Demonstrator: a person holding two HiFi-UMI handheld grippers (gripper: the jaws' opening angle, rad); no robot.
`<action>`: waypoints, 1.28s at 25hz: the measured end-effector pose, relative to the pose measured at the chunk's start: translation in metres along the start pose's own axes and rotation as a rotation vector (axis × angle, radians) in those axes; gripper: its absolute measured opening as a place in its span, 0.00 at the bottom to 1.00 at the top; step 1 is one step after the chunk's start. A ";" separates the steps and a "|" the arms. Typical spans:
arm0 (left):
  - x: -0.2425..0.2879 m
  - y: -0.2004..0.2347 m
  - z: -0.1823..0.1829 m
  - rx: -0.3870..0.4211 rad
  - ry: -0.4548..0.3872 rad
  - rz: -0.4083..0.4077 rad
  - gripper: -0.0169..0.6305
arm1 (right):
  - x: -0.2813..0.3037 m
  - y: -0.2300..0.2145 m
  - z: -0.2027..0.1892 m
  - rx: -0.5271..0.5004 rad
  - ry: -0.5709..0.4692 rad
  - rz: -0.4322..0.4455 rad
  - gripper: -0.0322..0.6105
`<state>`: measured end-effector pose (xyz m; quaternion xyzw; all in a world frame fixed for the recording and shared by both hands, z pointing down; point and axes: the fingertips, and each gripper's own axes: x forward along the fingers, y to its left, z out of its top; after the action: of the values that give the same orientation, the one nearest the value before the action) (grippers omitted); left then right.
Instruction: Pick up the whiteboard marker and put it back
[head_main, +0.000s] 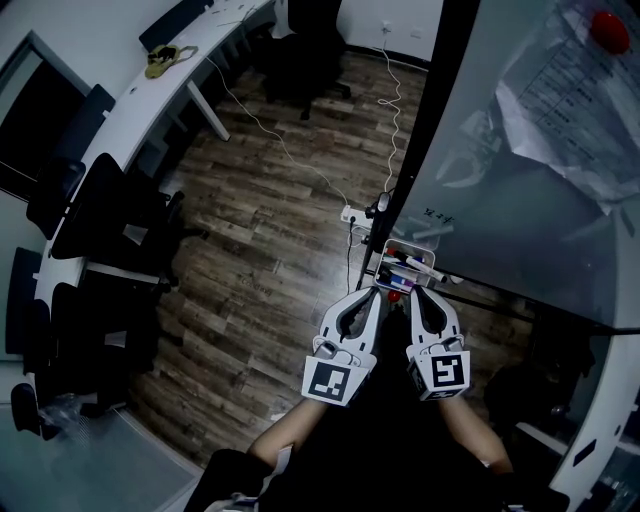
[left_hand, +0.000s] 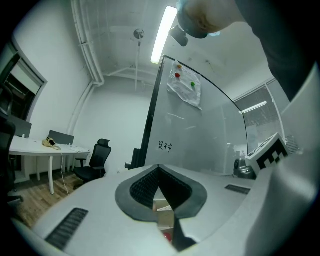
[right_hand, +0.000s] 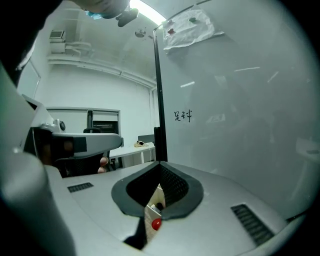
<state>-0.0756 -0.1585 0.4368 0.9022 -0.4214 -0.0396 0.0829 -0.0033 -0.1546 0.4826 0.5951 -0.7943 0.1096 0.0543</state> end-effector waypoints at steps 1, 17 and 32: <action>-0.002 0.000 -0.001 -0.003 0.002 -0.003 0.04 | -0.001 0.001 0.002 0.000 -0.003 -0.006 0.07; -0.013 -0.024 -0.001 -0.022 0.000 -0.025 0.04 | -0.034 -0.007 0.017 -0.020 -0.047 -0.017 0.07; 0.003 -0.060 0.012 0.047 0.014 0.069 0.04 | -0.064 -0.026 0.048 -0.011 -0.137 0.113 0.07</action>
<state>-0.0306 -0.1243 0.4138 0.8892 -0.4522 -0.0203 0.0661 0.0423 -0.1135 0.4255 0.5550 -0.8291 0.0673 -0.0031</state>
